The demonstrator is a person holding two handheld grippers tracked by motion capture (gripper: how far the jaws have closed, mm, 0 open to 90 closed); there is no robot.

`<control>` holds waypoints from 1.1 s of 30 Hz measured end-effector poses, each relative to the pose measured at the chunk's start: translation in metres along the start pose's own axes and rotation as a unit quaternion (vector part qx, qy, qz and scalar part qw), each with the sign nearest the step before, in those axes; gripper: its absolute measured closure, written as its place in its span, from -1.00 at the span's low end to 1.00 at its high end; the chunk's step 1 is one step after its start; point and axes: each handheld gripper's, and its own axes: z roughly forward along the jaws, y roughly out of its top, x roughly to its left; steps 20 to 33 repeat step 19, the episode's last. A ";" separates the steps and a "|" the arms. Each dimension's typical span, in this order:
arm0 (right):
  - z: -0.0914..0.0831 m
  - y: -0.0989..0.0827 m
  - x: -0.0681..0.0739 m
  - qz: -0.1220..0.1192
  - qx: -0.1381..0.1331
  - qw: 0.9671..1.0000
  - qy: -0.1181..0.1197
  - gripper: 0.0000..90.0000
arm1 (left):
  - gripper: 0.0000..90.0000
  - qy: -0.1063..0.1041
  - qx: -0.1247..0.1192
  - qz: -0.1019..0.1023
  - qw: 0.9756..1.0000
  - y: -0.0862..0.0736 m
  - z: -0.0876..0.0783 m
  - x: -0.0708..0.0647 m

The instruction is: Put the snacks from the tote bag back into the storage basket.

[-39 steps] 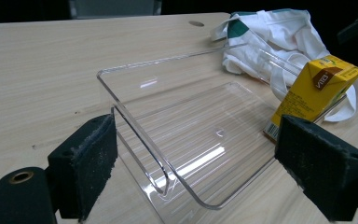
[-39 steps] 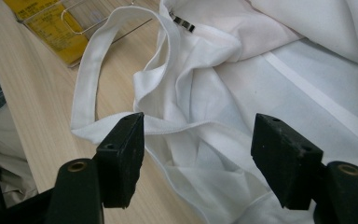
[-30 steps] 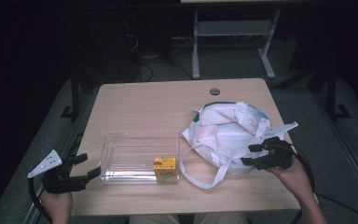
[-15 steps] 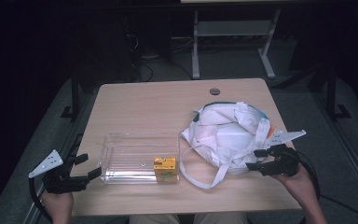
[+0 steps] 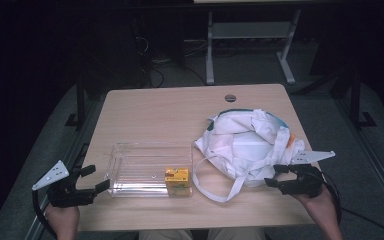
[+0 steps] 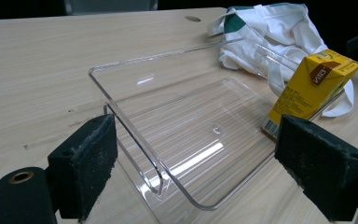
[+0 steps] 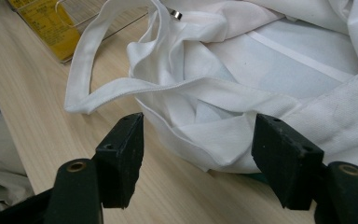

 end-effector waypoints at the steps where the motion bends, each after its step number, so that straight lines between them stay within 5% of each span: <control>1: -0.001 -0.001 0.001 0.000 -0.001 1.000 -0.003 -0.26 | -0.72 0.000 0.000 0.000 1.000 0.000 0.000 0.000; 8: -0.002 -0.011 0.008 -0.005 -0.009 1.000 -0.021 -0.27 | -0.72 -0.004 -0.001 0.000 1.000 0.001 0.001 0.000; 33: 0.003 -0.011 0.010 -0.006 -0.009 1.000 -0.029 -0.32 | -0.72 -0.006 -0.001 -0.003 1.000 0.000 0.002 0.002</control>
